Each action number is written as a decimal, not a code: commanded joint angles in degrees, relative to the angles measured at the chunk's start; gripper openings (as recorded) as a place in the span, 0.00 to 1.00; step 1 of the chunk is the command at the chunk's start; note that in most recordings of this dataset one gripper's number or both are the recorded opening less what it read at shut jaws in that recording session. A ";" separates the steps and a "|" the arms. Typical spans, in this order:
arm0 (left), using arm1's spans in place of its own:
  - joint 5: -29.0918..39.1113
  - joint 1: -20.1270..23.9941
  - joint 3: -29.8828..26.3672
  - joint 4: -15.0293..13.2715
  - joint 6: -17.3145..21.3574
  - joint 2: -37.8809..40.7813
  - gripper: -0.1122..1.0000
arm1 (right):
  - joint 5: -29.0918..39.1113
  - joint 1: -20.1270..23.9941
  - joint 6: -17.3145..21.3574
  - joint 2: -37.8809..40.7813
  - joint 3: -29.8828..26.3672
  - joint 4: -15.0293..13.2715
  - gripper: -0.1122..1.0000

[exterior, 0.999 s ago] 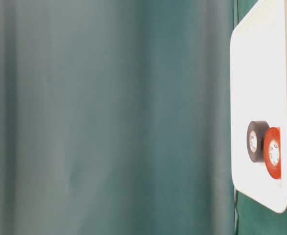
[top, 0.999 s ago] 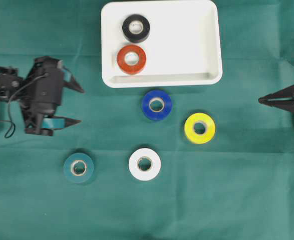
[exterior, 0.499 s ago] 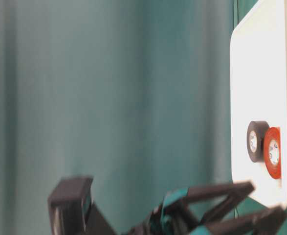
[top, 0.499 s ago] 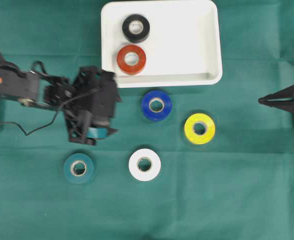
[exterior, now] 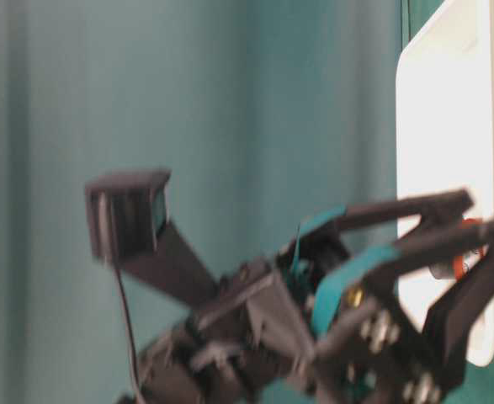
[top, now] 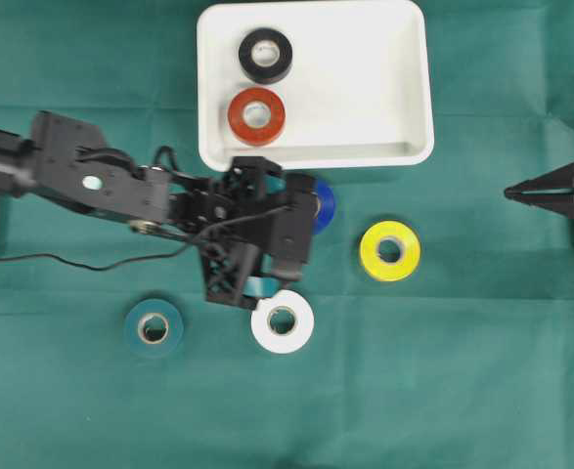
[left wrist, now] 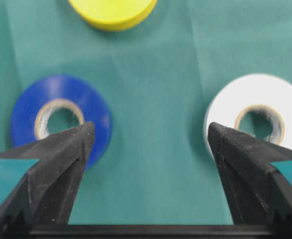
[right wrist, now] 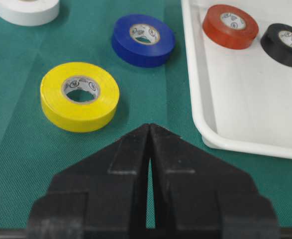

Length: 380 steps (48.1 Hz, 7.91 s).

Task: Put the tape into the white case with the left arm.
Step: 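Reach the left gripper across to the yellow tape and grasp it, then lift the yellow tape and carry it into the tray, then release the yellow tape in the tray and retract left gripper, then move the open left gripper over the blue tape and grasp it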

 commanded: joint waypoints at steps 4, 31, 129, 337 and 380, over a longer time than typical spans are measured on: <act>1.23 -0.79 -7.12 0.00 -0.18 3.16 0.93 | -0.62 -0.09 0.00 0.53 -0.62 -0.09 0.02; 8.70 -0.88 -25.49 0.09 0.00 16.70 0.93 | -2.29 -0.09 0.00 0.35 0.26 -0.09 0.02; 21.45 0.26 -30.94 0.35 0.09 13.36 0.32 | -2.29 -0.18 0.09 0.44 0.35 -0.09 0.02; -1.58 12.22 33.22 -0.09 6.50 -35.42 0.87 | -2.02 -0.09 0.09 0.35 0.26 -0.09 0.02; -3.34 5.45 24.70 -0.09 6.42 -24.70 0.87 | -2.02 -0.18 0.09 0.35 0.35 -0.09 0.02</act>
